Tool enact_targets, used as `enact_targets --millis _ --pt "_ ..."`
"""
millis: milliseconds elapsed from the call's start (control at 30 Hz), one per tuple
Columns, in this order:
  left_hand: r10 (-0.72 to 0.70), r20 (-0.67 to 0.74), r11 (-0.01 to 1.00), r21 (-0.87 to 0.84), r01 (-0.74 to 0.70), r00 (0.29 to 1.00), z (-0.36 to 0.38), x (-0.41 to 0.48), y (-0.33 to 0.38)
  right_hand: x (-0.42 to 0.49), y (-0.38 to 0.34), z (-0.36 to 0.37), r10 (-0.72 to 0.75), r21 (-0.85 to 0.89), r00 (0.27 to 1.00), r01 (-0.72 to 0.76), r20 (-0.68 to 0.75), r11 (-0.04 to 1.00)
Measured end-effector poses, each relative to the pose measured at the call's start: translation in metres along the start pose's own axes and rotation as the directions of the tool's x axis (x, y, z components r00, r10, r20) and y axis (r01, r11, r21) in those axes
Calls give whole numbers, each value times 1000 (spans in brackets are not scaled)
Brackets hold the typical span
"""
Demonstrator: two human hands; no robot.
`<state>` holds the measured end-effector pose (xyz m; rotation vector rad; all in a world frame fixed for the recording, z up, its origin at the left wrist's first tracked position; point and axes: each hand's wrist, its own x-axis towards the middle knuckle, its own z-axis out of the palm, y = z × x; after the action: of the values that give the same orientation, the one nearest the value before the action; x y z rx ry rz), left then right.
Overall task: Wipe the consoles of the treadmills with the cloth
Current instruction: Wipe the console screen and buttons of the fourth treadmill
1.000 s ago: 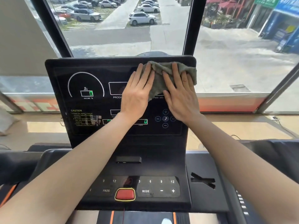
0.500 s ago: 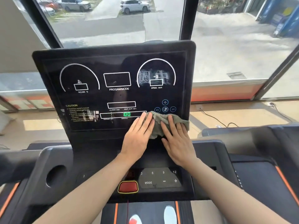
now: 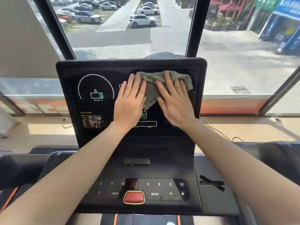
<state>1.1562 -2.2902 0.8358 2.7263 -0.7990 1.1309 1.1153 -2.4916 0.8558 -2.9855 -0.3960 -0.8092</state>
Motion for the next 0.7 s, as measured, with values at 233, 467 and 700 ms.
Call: enact_targets --millis 233,467,700 --pt "-59 0 998 -4 59 998 -10 -3 -23 20 -28 4 -22 -6 1000 22 -16 1000" --pt "13 155 999 31 -18 988 8 -117 -28 -76 -72 62 -103 52 979 96 174 994" --pt "36 255 999 21 -43 966 12 -170 -33 -111 -98 85 -136 90 945 114 296 989"
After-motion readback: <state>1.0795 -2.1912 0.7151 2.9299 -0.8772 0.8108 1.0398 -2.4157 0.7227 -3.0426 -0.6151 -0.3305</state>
